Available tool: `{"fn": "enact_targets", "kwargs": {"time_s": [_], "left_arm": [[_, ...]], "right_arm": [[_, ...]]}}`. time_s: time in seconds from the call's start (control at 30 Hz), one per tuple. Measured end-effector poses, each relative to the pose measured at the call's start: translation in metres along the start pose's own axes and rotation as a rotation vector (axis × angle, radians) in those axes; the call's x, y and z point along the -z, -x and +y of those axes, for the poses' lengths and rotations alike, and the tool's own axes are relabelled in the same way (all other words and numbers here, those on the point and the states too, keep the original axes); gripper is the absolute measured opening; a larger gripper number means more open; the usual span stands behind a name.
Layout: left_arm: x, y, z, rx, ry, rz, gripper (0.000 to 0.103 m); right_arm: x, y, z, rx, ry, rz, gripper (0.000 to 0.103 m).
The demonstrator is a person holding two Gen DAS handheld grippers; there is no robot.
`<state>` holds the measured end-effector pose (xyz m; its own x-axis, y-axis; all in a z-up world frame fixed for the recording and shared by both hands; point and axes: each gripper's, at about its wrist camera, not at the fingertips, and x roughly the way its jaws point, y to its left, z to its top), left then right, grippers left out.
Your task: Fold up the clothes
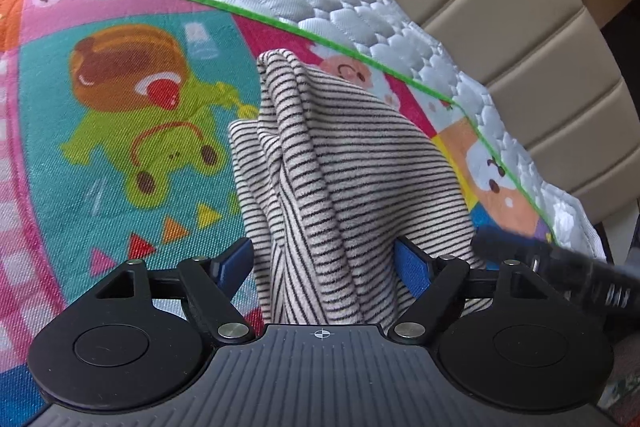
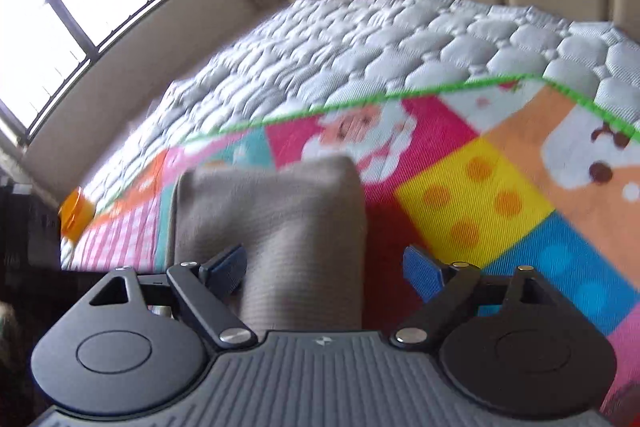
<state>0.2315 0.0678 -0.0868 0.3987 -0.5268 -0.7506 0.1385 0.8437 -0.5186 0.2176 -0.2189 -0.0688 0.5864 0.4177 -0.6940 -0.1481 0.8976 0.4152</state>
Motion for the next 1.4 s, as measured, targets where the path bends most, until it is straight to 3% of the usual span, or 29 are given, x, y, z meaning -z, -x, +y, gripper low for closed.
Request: {"fn": "enact_targets", "kwargs": {"time_s": [0.13,0.27,0.3,0.43,0.5,0.57,0.63,0.77,0.9,1.03,1.13,1.2,1.33,1.4], "left_arm": [[0.001,-0.002,0.002,0.006,0.000,0.008,0.082],[0.001,-0.005,0.006,0.003,-0.002,0.014,0.082],[0.000,-0.006,0.008,0.007,0.001,0.015,0.082],[-0.003,-0.005,0.013,0.030,0.012,0.012,0.083],[-0.003,-0.005,0.012,0.031,0.003,0.013,0.084],[-0.003,-0.004,0.009,0.021,-0.008,0.009,0.083],[-0.003,-0.002,0.007,0.011,-0.019,0.005,0.083],[-0.003,0.003,0.005,-0.006,-0.029,-0.007,0.083],[-0.005,0.007,0.005,-0.023,-0.032,-0.026,0.083],[-0.006,0.012,0.005,-0.062,-0.039,-0.051,0.084],[-0.005,0.016,0.002,-0.086,-0.058,-0.072,0.083],[-0.007,0.025,-0.003,-0.089,-0.076,-0.128,0.077],[-0.015,0.051,-0.005,0.018,-0.048,-0.263,0.064],[-0.018,0.052,-0.005,0.073,-0.027,-0.268,0.058]], "right_arm": [[-0.027,-0.028,-0.005,0.002,-0.021,-0.019,0.086],[-0.031,-0.077,-0.017,-0.073,-0.169,0.115,0.089],[-0.031,-0.079,-0.015,-0.101,-0.167,0.126,0.077],[-0.028,-0.041,0.003,-0.190,-0.024,0.018,0.060],[-0.024,-0.036,-0.002,-0.153,-0.026,0.022,0.057],[-0.018,-0.045,-0.010,-0.028,-0.002,0.044,0.057],[-0.012,-0.049,-0.018,0.005,-0.003,0.034,0.065],[-0.008,-0.029,0.000,0.032,0.048,0.002,0.069],[0.011,-0.005,0.020,0.002,0.125,0.074,0.086],[0.052,-0.006,0.031,0.030,0.190,0.178,0.086],[0.067,-0.012,0.050,0.101,0.284,0.165,0.086],[0.071,-0.010,0.059,0.137,0.345,0.150,0.086],[0.073,-0.007,0.059,0.144,0.351,0.131,0.086],[0.073,-0.007,0.058,0.141,0.351,0.129,0.086]]}}
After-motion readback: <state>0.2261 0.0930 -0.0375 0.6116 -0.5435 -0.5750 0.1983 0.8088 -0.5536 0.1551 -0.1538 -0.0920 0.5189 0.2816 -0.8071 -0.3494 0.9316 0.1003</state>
